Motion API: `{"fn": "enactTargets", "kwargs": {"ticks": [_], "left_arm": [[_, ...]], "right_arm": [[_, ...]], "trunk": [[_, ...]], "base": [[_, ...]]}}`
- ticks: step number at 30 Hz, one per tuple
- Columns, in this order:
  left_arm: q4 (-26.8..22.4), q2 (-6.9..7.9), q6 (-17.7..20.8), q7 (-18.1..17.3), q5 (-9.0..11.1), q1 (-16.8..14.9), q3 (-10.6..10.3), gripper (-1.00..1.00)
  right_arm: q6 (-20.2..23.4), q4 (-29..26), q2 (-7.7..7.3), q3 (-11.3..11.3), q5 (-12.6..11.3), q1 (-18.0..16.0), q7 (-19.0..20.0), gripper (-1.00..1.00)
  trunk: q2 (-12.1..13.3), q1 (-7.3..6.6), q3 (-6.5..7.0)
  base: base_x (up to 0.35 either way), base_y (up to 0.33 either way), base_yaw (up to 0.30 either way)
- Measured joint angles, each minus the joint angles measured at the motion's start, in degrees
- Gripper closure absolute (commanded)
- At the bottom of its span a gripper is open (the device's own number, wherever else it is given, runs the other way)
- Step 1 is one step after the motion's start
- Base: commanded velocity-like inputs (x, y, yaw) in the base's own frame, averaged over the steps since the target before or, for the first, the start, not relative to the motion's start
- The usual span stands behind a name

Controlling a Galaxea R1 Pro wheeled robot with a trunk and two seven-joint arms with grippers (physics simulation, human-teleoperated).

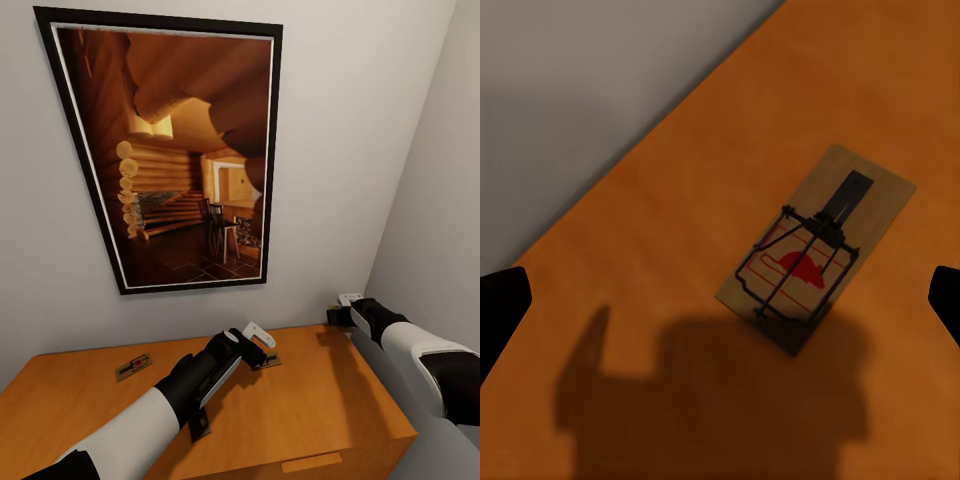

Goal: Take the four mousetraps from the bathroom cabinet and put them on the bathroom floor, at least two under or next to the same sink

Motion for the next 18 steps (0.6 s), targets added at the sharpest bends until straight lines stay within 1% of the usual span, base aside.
{"fn": "enactTargets", "kwargs": {"ticks": [2,3,6,9,12,14,16,18], "left_arm": [[0.0,0.0,0.0,0.0,0.0,0.0,0.01,-1.0],[0.0,0.0,0.0,0.0,0.0,0.0,0.01,-1.0],[0.0,0.0,0.0,0.0,0.0,0.0,0.02,-1.0],[0.0,0.0,0.0,0.0,0.0,0.0,0.02,-1.0],[0.0,0.0,0.0,0.0,0.0,0.0,-0.03,-1.0],[0.0,0.0,0.03,0.0,0.0,0.0,-0.05,-1.0],[0.0,0.0,0.04,0.0,0.0,0.0,-0.06,-1.0],[0.0,0.0,0.04,0.0,0.0,0.0,-0.06,-1.0]], "right_arm": [[-2.32,0.11,-0.05,0.0,-0.07,0.0,0.06,1.0],[-4.41,0.19,-0.06,-0.01,-0.11,0.01,0.08,1.0],[-7.76,1.32,-0.03,0.02,-0.09,0.03,0.09,1.0],[-7.63,2.03,0.06,0.06,-0.06,0.03,0.09,1.0],[-2.77,2.32,0.07,0.14,0.13,0.03,0.09,1.0],[3.08,2.31,0.1,0.16,0.3,0.03,0.1,1.0],[6.56,2.28,0.12,0.16,0.36,0.03,0.1,1.0],[8.56,2.23,0.14,0.16,0.39,0.03,0.1,1.0]], "trunk": [[0.0,0.0,0.0],[0.0,0.0,0.0],[0.0,0.0,0.0],[0.0,0.0,0.0],[0.0,0.0,0.0],[0.0,0.0,0.0],[0.0,0.0,0.0],[0.0,0.0,0.0]], "base": [[0.0,0.0,0.0],[0.0,0.0,0.0],[0.0,0.0,0.0],[0.0,0.0,0.0],[0.0,0.0,0.0],[0.0,0.0,0.0],[0.0,0.0,0.0],[0.0,0.0,0.0]]}}
